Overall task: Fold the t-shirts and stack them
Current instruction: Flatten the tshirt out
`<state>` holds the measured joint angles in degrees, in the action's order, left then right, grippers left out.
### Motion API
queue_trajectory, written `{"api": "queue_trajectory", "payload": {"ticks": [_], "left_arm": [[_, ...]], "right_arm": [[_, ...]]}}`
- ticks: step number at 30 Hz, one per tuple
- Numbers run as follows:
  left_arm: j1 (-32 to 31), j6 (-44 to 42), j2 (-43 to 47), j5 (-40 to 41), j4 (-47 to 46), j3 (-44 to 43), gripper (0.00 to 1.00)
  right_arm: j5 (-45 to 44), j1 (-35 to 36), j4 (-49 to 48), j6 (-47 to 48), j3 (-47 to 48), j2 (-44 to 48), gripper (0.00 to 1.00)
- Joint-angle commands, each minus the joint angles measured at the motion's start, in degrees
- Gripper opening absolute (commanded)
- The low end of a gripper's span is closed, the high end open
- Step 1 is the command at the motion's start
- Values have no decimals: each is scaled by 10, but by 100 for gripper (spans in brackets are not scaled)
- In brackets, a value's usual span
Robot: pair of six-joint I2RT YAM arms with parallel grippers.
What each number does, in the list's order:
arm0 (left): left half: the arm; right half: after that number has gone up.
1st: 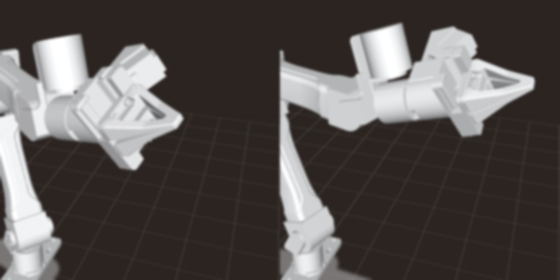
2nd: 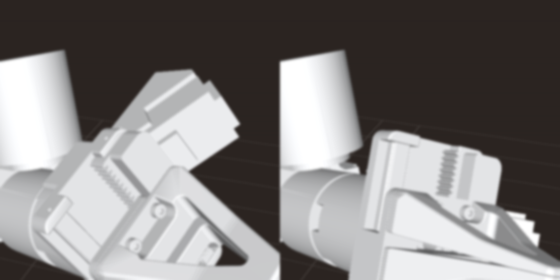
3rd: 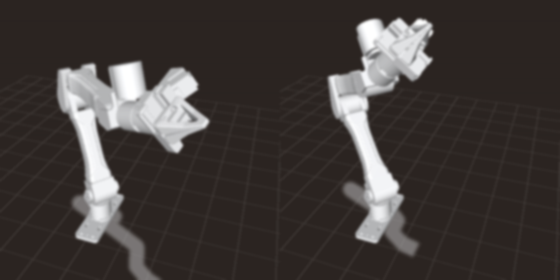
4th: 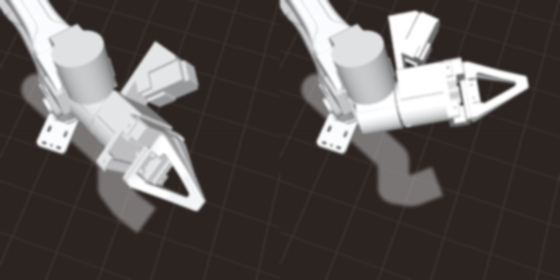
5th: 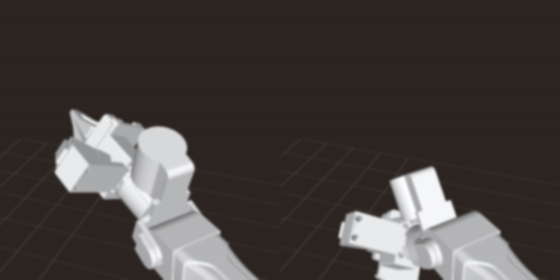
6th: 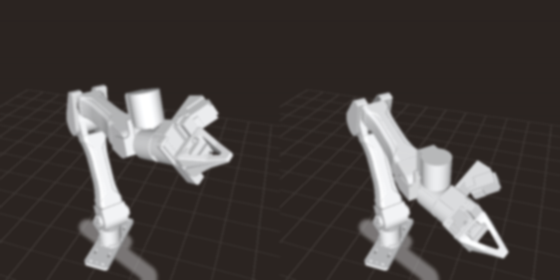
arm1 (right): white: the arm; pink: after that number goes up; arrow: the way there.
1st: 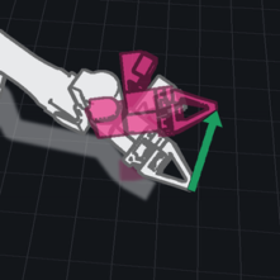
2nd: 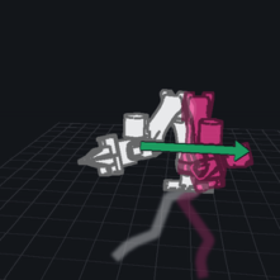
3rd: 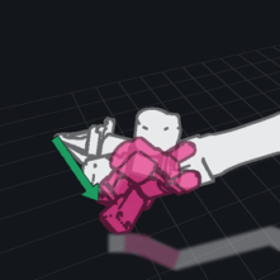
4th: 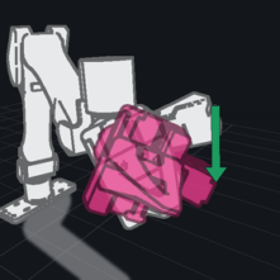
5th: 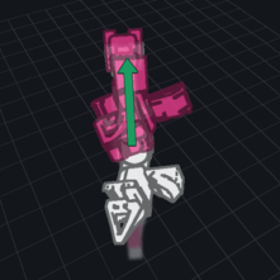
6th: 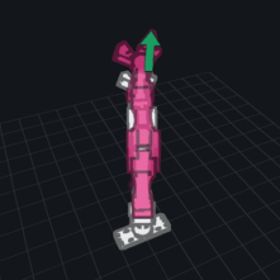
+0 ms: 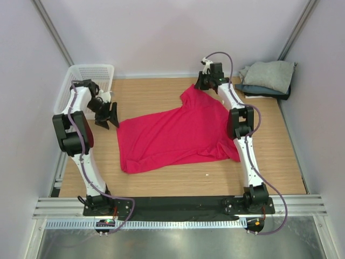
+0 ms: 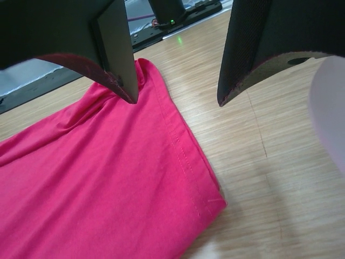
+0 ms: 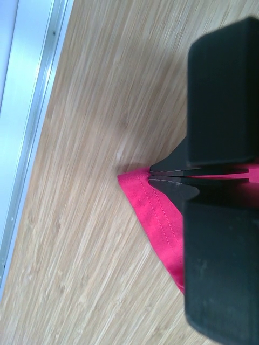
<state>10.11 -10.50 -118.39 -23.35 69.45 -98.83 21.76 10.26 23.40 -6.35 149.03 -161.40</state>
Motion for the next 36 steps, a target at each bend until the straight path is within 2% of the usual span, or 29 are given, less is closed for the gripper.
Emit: {"api": "queue_trajectory", "payload": {"ticks": [1, 11, 15, 22, 29, 36], "left_arm": [[-1, 7, -52, 9, -37, -40, 61], [-6, 12, -102, 18, -39, -88, 56], [-19, 21, -72, 58, -56, -72, 51], [-42, 28, -47, 81, -70, -48, 52], [-76, 24, -21, 81, -66, -66, 52], [-122, 24, -13, 138, -77, -80, 53]], "right_arm": [[-17, -18, 23, 13, -8, 34, 1], [-11, -21, 32, 17, -16, 52, 1], [2, -22, 39, 13, -17, 64, 1], [1, -23, 41, 12, -19, 67, 1], [2, -24, 49, 16, -17, 72, 1], [1, -32, 53, 19, -20, 79, 1]]}}
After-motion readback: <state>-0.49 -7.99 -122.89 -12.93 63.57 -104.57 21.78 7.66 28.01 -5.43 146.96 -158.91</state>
